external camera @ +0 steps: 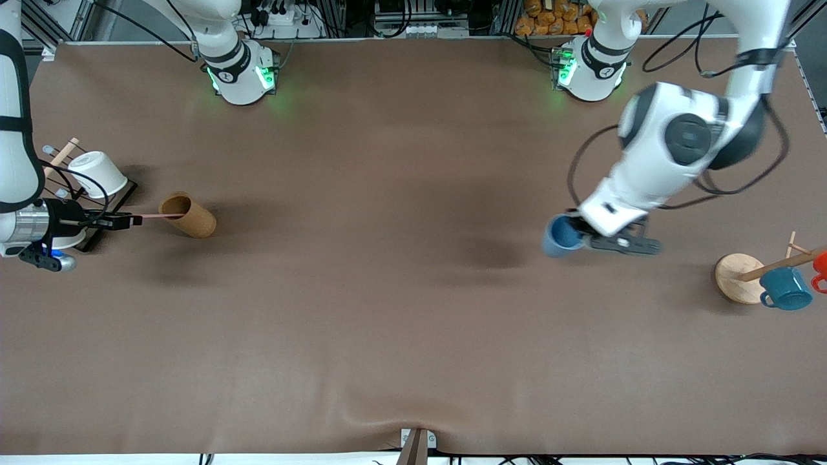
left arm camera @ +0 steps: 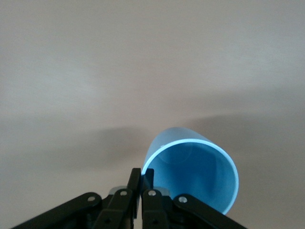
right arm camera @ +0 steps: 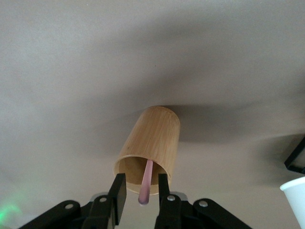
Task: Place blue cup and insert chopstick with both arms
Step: 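Grasp the blue cup with the left gripper and carry it toward the table middle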
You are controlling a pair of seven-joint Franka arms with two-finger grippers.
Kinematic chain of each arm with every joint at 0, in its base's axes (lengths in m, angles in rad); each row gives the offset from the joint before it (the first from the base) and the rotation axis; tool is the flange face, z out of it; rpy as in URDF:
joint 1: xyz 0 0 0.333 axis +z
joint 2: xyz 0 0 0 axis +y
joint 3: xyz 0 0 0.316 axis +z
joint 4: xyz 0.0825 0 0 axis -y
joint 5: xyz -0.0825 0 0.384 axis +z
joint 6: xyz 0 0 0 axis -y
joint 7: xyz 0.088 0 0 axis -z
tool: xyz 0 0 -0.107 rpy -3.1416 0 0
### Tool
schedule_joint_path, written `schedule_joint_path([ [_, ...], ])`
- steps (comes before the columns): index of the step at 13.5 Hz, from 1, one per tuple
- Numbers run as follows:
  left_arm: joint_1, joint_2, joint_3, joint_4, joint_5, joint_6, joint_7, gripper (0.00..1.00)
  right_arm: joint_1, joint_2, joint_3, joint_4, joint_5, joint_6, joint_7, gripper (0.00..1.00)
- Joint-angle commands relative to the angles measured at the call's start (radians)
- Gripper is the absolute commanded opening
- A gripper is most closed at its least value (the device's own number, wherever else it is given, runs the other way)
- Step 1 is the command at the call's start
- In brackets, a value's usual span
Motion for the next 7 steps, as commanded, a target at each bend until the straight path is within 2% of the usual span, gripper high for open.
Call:
schedule_joint_path([
  [1, -0.097, 0.064, -0.041, 0.064, -0.008, -0.02, -0.195, 0.0, -0.012, 0.005, 0.011, 0.005, 0.027, -0.01, 0.033, 0.29],
  [4, -0.275, 0.185, -0.04, 0.178, 0.0, -0.02, -0.451, 0.0, -0.009, 0.006, 0.011, 0.005, 0.027, -0.012, 0.044, 0.23],
  [7, -0.424, 0.314, -0.025, 0.271, 0.01, -0.017, -0.568, 0.0, -0.004, 0.005, 0.012, 0.005, 0.027, -0.013, 0.053, 0.16],
])
